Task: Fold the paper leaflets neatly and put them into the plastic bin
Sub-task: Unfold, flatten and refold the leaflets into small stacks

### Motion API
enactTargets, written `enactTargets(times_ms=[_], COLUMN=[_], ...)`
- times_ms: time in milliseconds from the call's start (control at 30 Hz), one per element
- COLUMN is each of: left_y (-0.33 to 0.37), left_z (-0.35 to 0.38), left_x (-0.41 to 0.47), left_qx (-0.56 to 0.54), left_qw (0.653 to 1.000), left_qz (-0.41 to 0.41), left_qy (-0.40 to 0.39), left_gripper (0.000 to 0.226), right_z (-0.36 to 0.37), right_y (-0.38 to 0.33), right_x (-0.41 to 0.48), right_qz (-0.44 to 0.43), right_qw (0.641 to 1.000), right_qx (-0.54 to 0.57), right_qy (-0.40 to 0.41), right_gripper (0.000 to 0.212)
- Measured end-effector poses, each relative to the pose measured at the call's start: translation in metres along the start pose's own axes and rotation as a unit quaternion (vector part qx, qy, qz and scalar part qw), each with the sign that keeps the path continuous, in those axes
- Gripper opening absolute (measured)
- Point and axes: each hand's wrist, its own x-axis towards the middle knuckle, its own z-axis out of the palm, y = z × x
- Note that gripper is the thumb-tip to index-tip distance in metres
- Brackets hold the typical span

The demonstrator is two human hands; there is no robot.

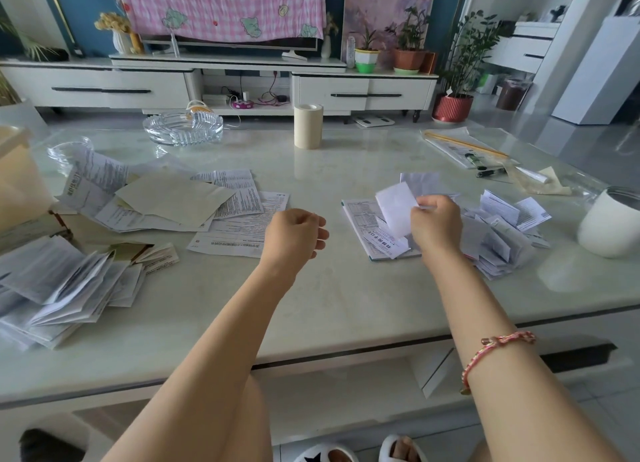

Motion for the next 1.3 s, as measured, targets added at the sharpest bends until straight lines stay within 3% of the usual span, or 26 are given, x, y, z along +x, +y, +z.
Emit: enactTargets(times_ms=[233,367,433,500,600,700,800,900,1033,1167,1300], left_y=[-0.006,-0.016,-0.019,-0.021,-0.021,-0.02,-0.019,-0.019,-0.025,-0.026,-0.023], left_z=[0.019,0.028,0.032,0.035,0.037,0.038,0.04,0.042,0.045,0.043,0.039], left_x=[-0.001,0.003,0.005,0.007,0.006,0.005,0.005,0.008,0.016,0.02,0.023], left_qx=[0.085,0.152,0.181,0.207,0.244,0.262,0.268,0.252,0.303,0.264,0.266], left_qw=[0.994,0.984,0.979,0.973,0.962,0.957,0.956,0.957,0.93,0.942,0.944], left_qz=[-0.002,0.008,0.013,0.02,0.036,0.052,0.081,0.132,0.194,0.197,0.194], left_qy=[-0.074,-0.093,-0.097,-0.104,-0.112,-0.11,-0.084,-0.062,-0.077,-0.068,-0.037], left_gripper=[0.022,0.018,0.018,0.015,0.016,0.018,0.029,0.022,0.047,0.023,0.018], right_z=[0.009,0.017,0.022,0.024,0.026,0.027,0.028,0.025,0.014,0.011,0.006], right_y=[0.013,0.018,0.021,0.021,0.025,0.025,0.022,0.014,0.004,0.003,0.004], right_x=[-0.014,-0.018,-0.018,-0.019,-0.018,-0.015,-0.013,-0.011,-0.016,-0.02,-0.018], right_qz=[0.001,-0.03,-0.037,-0.037,-0.038,-0.055,-0.065,-0.1,-0.16,-0.172,-0.151], right_qw=[0.981,0.969,0.964,0.957,0.94,0.933,0.938,0.953,0.947,0.945,0.949], right_qx=[-0.14,-0.198,-0.22,-0.249,-0.309,-0.339,-0.315,-0.231,-0.137,-0.112,-0.078], right_qy=[-0.134,-0.148,-0.146,-0.146,-0.141,-0.109,-0.128,-0.166,-0.243,-0.254,-0.265], right_gripper=[0.032,0.015,0.025,0.012,0.041,0.044,0.037,0.008,0.006,0.007,0.009])
